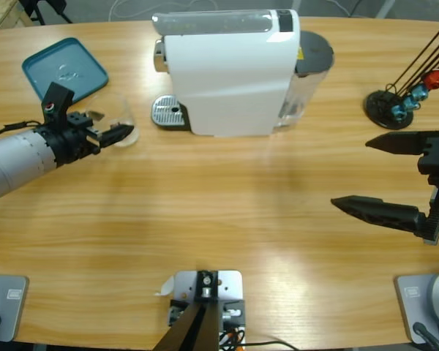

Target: Pour coffee

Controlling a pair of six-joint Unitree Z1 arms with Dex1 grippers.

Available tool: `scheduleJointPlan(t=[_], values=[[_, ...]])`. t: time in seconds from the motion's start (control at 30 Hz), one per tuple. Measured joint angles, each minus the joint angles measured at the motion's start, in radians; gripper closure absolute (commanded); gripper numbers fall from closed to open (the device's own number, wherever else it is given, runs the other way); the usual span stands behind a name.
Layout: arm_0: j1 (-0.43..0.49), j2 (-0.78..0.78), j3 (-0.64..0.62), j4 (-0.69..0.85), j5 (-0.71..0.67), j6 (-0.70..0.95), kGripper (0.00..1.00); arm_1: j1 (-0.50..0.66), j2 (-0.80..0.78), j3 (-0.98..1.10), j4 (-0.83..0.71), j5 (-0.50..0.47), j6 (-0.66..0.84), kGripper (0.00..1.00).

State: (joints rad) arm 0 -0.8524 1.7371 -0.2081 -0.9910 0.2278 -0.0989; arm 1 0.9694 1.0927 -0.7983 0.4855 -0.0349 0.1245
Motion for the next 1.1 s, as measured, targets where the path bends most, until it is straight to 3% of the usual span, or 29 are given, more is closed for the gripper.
scheduleJointPlan(t=[0.5, 1.1], values=[[0.000, 0.119, -0.173, -0.023, -0.057, 0.040, 0.522, -0.044, -0.068, 0.000, 0.047, 0.000, -0.024, 0.018], [0.000, 0.208, -0.247, -0.027, -0.076, 0.040, 0.524, -0.068, -0.122, -0.001, 0.111, 0.000, -0.054, 0.018]])
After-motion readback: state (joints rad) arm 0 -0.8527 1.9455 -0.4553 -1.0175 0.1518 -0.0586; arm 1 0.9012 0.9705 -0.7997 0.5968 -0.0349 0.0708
